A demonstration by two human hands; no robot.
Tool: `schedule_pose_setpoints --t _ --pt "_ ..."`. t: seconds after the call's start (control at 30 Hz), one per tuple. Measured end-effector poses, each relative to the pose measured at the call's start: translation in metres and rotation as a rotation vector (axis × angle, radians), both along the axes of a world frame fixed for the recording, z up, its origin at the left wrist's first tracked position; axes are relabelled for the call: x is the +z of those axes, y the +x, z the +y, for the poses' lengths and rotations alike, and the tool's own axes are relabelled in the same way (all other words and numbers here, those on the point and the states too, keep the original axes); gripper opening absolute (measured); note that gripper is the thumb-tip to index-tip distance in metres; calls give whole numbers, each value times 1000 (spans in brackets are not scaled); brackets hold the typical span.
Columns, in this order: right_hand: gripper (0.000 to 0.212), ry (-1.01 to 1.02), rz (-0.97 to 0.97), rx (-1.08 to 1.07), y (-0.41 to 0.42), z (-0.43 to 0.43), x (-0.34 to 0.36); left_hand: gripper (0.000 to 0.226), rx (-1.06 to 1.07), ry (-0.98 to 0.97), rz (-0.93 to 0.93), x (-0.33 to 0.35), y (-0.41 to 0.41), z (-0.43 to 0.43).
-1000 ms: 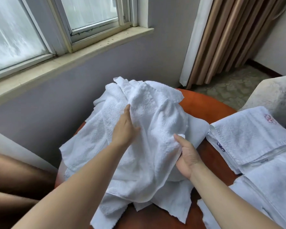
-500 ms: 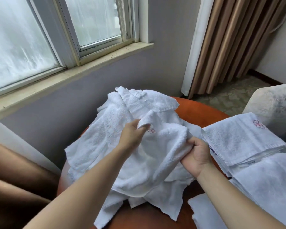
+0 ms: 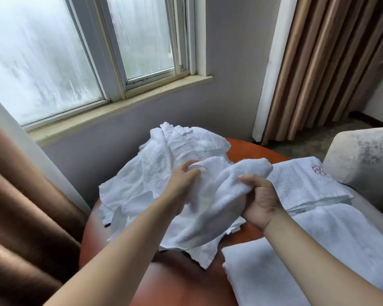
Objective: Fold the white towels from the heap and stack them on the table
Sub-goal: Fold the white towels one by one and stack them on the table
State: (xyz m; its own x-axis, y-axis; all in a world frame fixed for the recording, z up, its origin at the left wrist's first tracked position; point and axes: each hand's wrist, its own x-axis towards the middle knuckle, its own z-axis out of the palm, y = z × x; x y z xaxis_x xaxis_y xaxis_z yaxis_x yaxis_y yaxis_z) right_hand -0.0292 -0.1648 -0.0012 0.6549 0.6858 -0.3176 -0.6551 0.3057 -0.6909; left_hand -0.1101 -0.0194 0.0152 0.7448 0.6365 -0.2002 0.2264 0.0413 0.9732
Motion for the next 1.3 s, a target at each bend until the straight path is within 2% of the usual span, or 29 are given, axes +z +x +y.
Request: schedule_pose_setpoints --t 0.07,0.13,0.23,0.3,0.33,0.47,0.53,0.6,0.63,0.67,0.7,0.77,0.83,0.93,0.97,1.03,1.1,1.23,1.3 --pt "26 -3 -44 44 -4 -10 6 30 -64 98 17 3 -10 -15" --pt "28 -46 -99 86 -9 -18 14 7 -12 274 14 3 -16 -26" --pt "31 -121 -155 76 -10 -26 21 10 181 693 37 9 -23 -32" --pt "36 -121 -189 39 -9 -28 25 16 211 815 -26 14 -27 -35" --pt "38 -124 -215 20 -9 -29 26 22 227 798 -58 16 -29 -35" --pt "42 -162 -226 -72 -8 -28 31 35 236 491 -105 25 -34 -32" --pt "43 -172 -214 -67 -9 -26 33 45 173 401 -33 25 -37 -27" --pt "49 -173 -203 -28 -12 -24 37 47 94 500 88 22 -41 -21" --pt "52 -168 -201 -17 -14 -23 39 38 60 602 128 20 -43 -18" --pt "54 -157 -196 -17 -15 -20 40 20 57 673 153 20 -45 -17" --pt "51 -134 -189 -18 -17 -18 41 10 77 677 156 22 -47 -17" --pt "42 -124 -170 -46 -20 -13 43 37 170 447 96 27 -48 -12" --pt "34 -156 -190 -88 -23 -7 45 32 228 204 -54 29 -47 -6" --pt "16 -274 -283 -245 -28 2 52 9 173 116 -195 36 -48 -5" --pt "15 -313 -337 -297 -31 6 54 7 146 77 -220 36 -47 -6" --pt "18 -383 -490 -353 -38 13 56 21 85 -21 -258 39 -46 -14" --pt "18 -414 -597 -364 -46 23 57 24 42 -8 -266 40 -44 -20" --pt "33 -450 -663 -329 -58 36 57 34 25 196 -315 36 -43 -26" --pt "34 -493 -757 -304 -63 37 59 42 0 276 -313 31 -43 -24"
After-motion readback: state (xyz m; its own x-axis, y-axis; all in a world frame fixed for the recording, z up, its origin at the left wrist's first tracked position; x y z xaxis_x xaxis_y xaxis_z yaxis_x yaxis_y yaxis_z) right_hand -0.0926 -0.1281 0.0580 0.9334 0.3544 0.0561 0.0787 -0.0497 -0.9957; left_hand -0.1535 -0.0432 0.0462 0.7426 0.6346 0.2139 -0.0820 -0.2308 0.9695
